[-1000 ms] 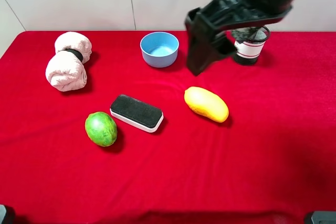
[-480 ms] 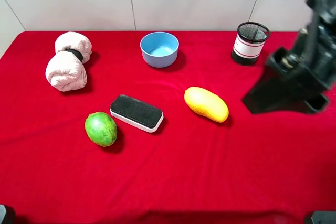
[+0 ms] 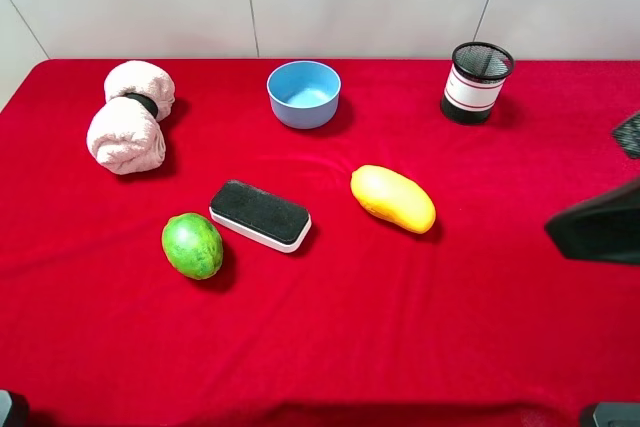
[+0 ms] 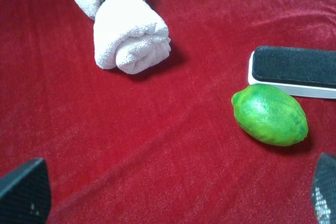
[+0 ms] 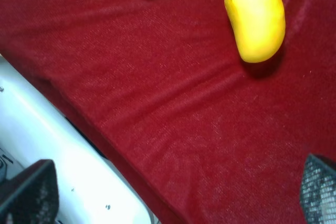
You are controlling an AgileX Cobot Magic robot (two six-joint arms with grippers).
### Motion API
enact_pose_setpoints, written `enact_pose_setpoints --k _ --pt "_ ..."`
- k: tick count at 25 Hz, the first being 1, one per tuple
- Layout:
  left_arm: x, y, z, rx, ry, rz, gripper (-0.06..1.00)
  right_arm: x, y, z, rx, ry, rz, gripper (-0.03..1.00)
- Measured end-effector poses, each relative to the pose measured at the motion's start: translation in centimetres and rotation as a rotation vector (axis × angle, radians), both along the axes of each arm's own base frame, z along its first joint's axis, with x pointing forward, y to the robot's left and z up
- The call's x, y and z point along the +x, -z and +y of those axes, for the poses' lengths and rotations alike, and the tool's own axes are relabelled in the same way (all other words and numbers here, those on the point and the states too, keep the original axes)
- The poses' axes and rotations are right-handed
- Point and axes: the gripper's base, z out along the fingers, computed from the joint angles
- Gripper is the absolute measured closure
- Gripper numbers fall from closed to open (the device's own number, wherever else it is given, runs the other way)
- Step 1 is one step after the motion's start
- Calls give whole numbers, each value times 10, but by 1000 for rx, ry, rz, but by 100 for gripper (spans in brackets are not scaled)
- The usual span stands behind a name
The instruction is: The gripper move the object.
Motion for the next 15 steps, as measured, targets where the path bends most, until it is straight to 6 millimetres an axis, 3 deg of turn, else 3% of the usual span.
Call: enact_pose_setpoints --k 7,15 --pt "0 0 0 0 0 0 -4 -12 14 -20 10 48 -10 27" --pt "0 0 0 0 0 0 -4 -14 31 -53 22 309 -27 27"
